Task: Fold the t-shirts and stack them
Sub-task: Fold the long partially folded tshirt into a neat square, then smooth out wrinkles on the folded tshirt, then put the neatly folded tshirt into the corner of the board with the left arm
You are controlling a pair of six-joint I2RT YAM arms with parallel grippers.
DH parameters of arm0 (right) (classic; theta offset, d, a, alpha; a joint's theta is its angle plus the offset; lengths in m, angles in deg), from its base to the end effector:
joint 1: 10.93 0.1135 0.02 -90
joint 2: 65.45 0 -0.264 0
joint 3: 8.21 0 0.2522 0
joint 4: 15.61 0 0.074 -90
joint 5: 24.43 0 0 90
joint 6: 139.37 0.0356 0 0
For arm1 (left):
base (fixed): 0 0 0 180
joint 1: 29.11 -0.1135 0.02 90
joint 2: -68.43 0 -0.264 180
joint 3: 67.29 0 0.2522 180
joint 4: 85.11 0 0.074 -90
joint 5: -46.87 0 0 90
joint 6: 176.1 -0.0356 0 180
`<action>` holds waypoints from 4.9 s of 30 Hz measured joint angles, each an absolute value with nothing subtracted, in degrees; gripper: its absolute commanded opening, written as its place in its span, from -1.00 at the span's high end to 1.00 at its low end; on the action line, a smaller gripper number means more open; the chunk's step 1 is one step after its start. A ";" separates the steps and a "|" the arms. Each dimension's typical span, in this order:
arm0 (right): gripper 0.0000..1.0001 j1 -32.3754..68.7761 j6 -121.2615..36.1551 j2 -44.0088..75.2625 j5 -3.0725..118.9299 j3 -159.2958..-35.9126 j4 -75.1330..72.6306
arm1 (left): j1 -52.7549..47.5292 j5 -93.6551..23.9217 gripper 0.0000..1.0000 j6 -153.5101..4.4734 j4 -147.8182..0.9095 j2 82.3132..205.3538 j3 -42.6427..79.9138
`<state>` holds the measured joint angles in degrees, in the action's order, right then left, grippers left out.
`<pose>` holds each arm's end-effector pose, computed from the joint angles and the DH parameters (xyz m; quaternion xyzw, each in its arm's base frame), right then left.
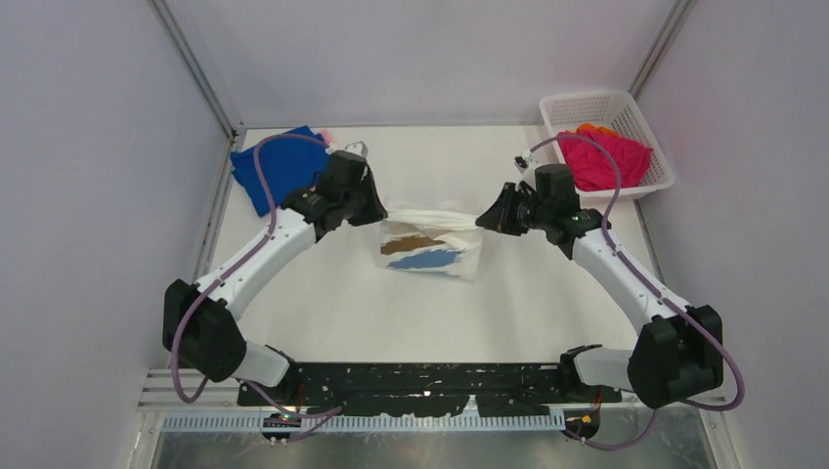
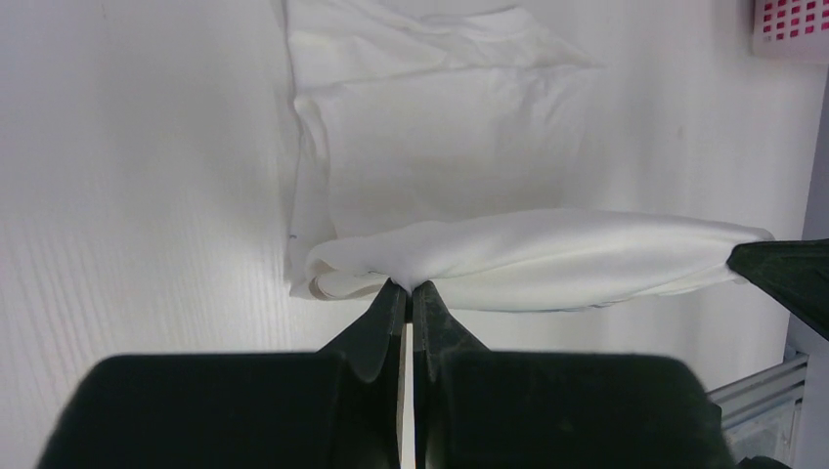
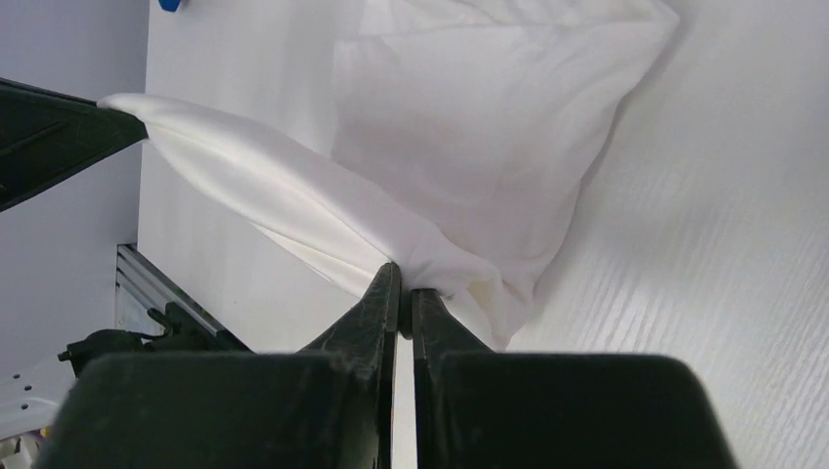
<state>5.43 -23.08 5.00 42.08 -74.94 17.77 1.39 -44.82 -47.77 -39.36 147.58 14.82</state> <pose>0.2535 0.0892 0.2816 -0.0145 0.8811 0.3284 0.3400 0.2613 -0.1527 0.3114 -0.0684 0.9137 -0.2151 0.3379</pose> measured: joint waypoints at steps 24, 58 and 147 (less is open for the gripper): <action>0.01 -1.52 -23.37 37.42 40.38 -90.48 8.79 | -5.58 -38.94 0.20 -53.37 -34.12 184.83 46.54; -0.91 -0.99 -11.33 51.05 26.94 -90.07 -11.98 | -6.76 -24.43 -0.99 -51.57 -35.82 201.33 57.60; -0.91 11.07 -22.28 -28.57 70.37 -45.46 10.73 | 3.55 -77.65 1.00 -55.12 -21.13 193.07 56.35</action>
<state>11.07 -22.28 -28.57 70.37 -45.46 10.73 3.55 -77.65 -55.12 -21.13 193.07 56.35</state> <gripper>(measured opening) 0.954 0.066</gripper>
